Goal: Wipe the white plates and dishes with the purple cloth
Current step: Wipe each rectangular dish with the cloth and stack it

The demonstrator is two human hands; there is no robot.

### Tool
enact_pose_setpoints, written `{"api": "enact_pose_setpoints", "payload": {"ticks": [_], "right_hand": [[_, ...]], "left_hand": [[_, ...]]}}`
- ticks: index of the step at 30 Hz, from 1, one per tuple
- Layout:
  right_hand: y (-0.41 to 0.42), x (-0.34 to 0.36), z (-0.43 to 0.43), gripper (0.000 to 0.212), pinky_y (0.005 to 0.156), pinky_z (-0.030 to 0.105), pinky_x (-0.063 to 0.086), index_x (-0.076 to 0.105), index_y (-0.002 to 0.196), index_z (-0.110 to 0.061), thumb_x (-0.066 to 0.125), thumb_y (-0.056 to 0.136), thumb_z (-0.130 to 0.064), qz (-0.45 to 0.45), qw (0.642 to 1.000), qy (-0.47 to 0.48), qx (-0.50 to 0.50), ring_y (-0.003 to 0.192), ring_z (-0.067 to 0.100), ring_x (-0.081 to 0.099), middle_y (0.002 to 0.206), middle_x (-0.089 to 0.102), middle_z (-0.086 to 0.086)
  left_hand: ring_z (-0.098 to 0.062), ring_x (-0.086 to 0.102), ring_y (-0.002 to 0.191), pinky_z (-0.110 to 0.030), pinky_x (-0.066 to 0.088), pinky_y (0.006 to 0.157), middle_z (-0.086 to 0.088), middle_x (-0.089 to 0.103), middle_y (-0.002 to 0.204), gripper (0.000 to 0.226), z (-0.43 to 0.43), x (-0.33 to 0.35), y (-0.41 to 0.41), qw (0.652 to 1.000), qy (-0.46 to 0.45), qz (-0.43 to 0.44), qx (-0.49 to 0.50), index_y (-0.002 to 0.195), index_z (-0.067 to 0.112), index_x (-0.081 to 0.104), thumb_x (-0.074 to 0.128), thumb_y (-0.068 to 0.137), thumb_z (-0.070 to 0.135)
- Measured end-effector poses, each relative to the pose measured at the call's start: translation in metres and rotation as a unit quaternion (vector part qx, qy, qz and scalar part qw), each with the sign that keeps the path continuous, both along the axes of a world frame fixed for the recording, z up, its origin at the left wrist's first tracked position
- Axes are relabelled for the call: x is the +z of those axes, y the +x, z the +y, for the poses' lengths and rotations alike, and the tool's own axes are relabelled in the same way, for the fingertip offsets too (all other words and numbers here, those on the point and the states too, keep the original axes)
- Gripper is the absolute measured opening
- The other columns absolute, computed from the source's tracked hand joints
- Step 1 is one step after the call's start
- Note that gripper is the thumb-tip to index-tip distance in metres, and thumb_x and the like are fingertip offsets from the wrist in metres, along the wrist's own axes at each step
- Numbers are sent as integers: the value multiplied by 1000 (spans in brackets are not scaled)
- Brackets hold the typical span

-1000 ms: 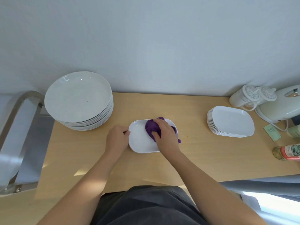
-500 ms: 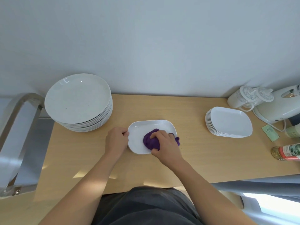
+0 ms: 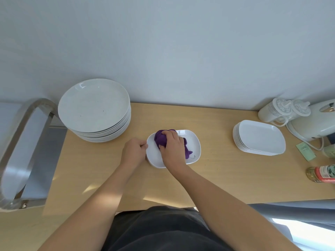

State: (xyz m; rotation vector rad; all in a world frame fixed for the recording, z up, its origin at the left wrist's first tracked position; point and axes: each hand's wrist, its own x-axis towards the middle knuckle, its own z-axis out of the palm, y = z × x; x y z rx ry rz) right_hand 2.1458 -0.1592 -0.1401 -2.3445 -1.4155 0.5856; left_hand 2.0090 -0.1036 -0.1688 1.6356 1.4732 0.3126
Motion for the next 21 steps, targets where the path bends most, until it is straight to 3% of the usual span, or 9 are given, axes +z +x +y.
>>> {"api": "enact_pose_setpoints", "payload": {"ticks": [2, 3, 8, 11, 13, 14, 15, 18, 21], "right_hand": [[-4, 0, 0, 47, 103, 33, 35, 53, 137, -20, 60, 91, -14, -5, 1000, 1, 21, 115, 29, 49, 138, 53, -1], [-6, 0, -1, 47, 104, 34, 36, 55, 135, -19, 62, 90, -13, -2, 999, 3, 37, 115, 29, 49, 137, 55, -1], [-7, 8, -3, 50, 96, 32, 39, 61, 128, -22, 68, 79, -14, 32, 994, -29, 105, 113, 29, 49, 127, 61, -3], [1, 20, -13, 50, 91, 31, 41, 63, 126, -24, 71, 77, -16, 50, 985, -68, 149, 110, 28, 47, 123, 63, -2], [4, 24, -23, 48, 91, 36, 44, 65, 122, -24, 73, 75, -16, 45, 980, -85, 175, 106, 28, 48, 117, 65, -3], [6, 25, -28, 47, 90, 37, 45, 66, 120, -24, 73, 74, -17, 38, 979, -91, 179, 104, 28, 48, 115, 65, -3], [8, 25, -31, 46, 89, 37, 46, 66, 118, -24, 73, 74, -17, 31, 979, -96, 176, 103, 28, 49, 114, 65, -4], [17, 26, -36, 41, 87, 36, 47, 67, 115, -24, 72, 74, -19, 13, 983, -110, 149, 102, 27, 49, 113, 63, -5], [30, 27, -39, 36, 84, 34, 46, 66, 111, -24, 70, 76, -20, -24, 985, -128, 112, 104, 27, 50, 113, 62, -5]], "left_hand": [[-25, 61, 68, -52, 58, 77, -15, 70, 80, 20, 2, -7, -3, 1000, -11, -26, -2, 69, 33, 63, 46, 77, 29], [-28, 65, 72, -53, 58, 79, -13, 71, 81, 28, 2, -6, -3, 999, -19, -33, 3, 75, 24, 73, 46, 77, 28], [-28, 64, 76, -43, 54, 74, -10, 74, 80, 26, -9, 14, 4, 999, 13, -34, 29, 90, 16, 78, 54, 89, 8], [-30, 56, 66, -36, 45, 58, -7, 66, 65, 29, -13, 21, 7, 999, 34, -5, 29, 77, 17, 76, 52, 88, 6], [-29, 35, 59, -33, 27, 49, -5, 44, 53, 33, -14, 23, 10, 998, 48, 31, 32, 55, 17, 57, 49, 83, 2], [-26, 27, 59, -34, 20, 49, -5, 34, 54, 31, -15, 25, 12, 997, 60, 49, 29, 54, 15, 39, 48, 81, 0], [-24, 23, 58, -33, 17, 49, -5, 30, 55, 33, -15, 27, 14, 995, 75, 62, 27, 52, 16, 38, 48, 79, 0], [-23, 29, 56, -32, 16, 47, -2, 34, 61, 30, -17, 23, 16, 990, 107, 89, 11, 53, 12, 38, 50, 80, 5], [-26, 41, 61, -33, 27, 51, -5, 46, 74, 23, -18, 18, 16, 989, 112, 99, 5, 60, 6, 47, 50, 82, 7]]}}
